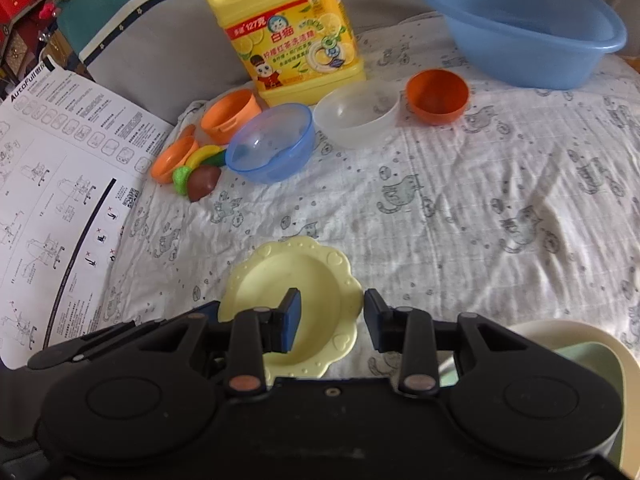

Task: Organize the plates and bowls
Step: 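Carry the yellow plate with both grippers onto the green plate and open both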

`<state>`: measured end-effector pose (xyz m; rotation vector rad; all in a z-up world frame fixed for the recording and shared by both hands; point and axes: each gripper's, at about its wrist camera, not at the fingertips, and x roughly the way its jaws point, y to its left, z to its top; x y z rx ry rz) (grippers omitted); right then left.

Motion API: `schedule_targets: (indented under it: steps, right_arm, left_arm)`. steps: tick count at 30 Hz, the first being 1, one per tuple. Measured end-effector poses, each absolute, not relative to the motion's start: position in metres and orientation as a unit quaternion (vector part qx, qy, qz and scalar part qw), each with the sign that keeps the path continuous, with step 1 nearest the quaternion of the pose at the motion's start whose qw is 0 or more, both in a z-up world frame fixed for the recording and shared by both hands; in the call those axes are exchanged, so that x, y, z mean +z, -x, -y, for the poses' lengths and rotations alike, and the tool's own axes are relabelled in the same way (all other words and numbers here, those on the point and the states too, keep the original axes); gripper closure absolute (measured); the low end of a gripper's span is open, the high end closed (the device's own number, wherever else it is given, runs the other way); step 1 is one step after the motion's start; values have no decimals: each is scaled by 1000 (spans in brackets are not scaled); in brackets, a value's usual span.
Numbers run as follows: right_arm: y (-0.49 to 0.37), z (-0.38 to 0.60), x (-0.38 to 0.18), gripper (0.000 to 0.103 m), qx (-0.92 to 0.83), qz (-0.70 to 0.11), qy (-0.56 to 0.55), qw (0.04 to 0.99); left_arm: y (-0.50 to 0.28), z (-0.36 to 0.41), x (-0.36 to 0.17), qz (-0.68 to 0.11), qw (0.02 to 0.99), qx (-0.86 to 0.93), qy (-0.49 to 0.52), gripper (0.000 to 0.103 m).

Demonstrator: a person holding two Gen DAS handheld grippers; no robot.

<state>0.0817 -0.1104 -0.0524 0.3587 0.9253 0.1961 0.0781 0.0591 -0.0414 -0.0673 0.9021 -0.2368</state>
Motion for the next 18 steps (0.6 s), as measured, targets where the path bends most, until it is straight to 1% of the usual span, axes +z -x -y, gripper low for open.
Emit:
schedule_targets:
  steps: [10,18]
  right_arm:
    - [-38,156,-43,68,69,-426,-195,881]
    - [1,195,-47,68,43,-418,-210,883]
  left_arm:
    - [-56,-14,-26,-432,889,-149,7,70]
    - [-37,30,-26,-447,876,-184,-11,70]
